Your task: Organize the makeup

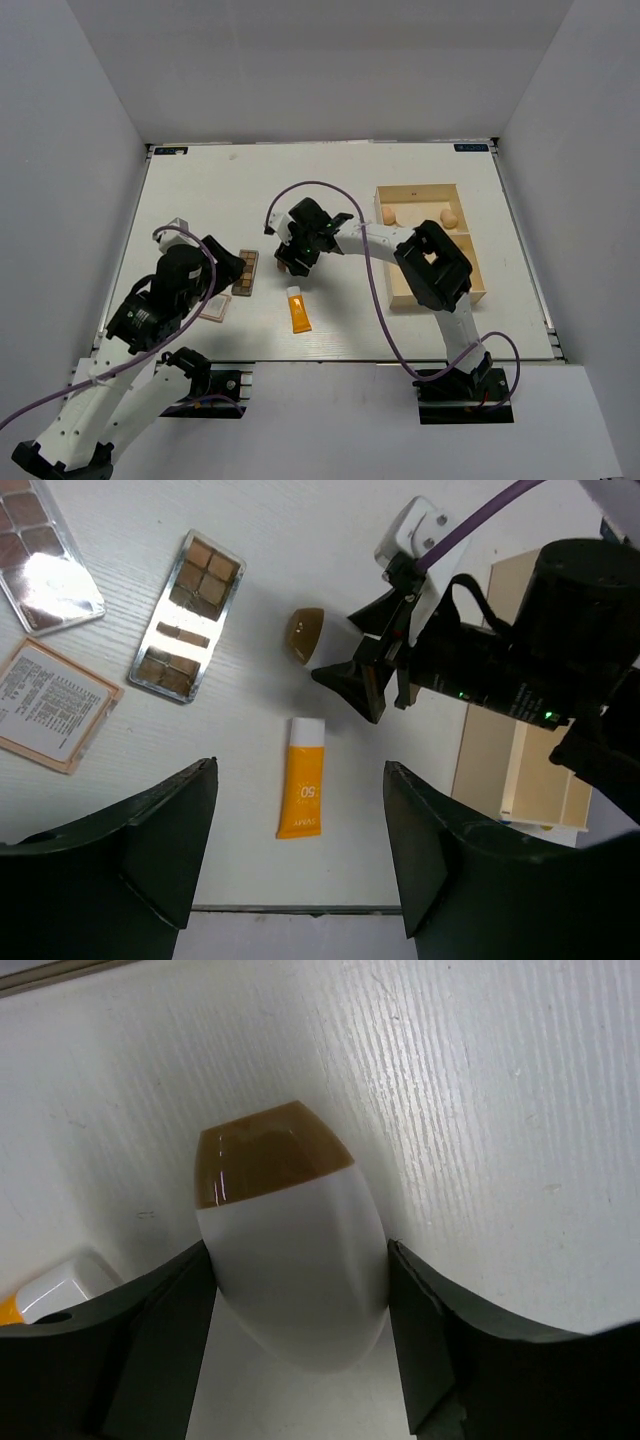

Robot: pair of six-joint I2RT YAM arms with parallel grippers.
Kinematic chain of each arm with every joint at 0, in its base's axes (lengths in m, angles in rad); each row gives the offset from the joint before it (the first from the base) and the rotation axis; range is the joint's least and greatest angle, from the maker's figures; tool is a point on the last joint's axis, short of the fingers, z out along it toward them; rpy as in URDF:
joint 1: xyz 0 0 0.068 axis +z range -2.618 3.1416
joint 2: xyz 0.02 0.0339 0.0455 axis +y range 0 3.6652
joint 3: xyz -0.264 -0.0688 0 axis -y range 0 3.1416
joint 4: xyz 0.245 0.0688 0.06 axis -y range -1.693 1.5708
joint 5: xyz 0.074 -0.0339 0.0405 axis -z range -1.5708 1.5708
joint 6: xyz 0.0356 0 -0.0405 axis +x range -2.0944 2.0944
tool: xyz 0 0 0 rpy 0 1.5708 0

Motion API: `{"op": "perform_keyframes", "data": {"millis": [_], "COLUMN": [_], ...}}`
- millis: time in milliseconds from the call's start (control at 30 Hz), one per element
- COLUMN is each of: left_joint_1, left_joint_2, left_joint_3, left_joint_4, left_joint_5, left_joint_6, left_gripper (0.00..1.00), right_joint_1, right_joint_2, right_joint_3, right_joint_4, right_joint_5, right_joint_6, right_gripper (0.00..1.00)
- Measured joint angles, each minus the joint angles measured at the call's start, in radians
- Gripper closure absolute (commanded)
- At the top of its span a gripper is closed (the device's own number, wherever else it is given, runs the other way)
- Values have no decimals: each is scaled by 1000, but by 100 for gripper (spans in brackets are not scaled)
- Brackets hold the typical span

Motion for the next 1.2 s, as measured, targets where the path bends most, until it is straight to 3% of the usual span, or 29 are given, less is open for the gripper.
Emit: {"op": "perform_keyframes", "data": {"millis": [67, 133, 200, 333, 667, 1000, 1067, 1167, 1200], "left_joint_1": [0, 0, -4, -9, -17, -35, -44, -60, -66], "left_joint_2": [1, 13, 39, 105, 329, 525, 552, 608, 631], "left_joint_3": [-31, -66, -92, -109, -171, -170, -167, -156, -151], "left_joint_4": [17, 41, 60, 108, 270, 365, 375, 389, 392], "left_joint_5": [20, 48, 71, 111, 254, 378, 389, 402, 405], "left_joint_6": [-8, -16, -20, -19, -9, 22, 23, 25, 25], "left_gripper": [27, 31, 31, 31, 25, 17, 17, 16, 16], "right_joint_1": [-3, -8, -14, -50, -189, -434, -470, -513, -524], "right_joint_2": [-8, -27, -50, -173, -677, -894, -930, -961, -963], "right_joint_3": [-14, -36, -51, -79, -238, -543, -576, -618, -628], "right_joint_4": [10, 9, -19, -102, -204, -331, -331, -327, -327], "right_joint_5": [-5, -6, -13, -39, -29, 72, 89, 100, 100], "right_joint_6": [-9, -24, -34, -61, -175, -233, -233, -233, -233], "right_gripper": [76, 94, 100, 100, 98, 98, 95, 63, 48]}}
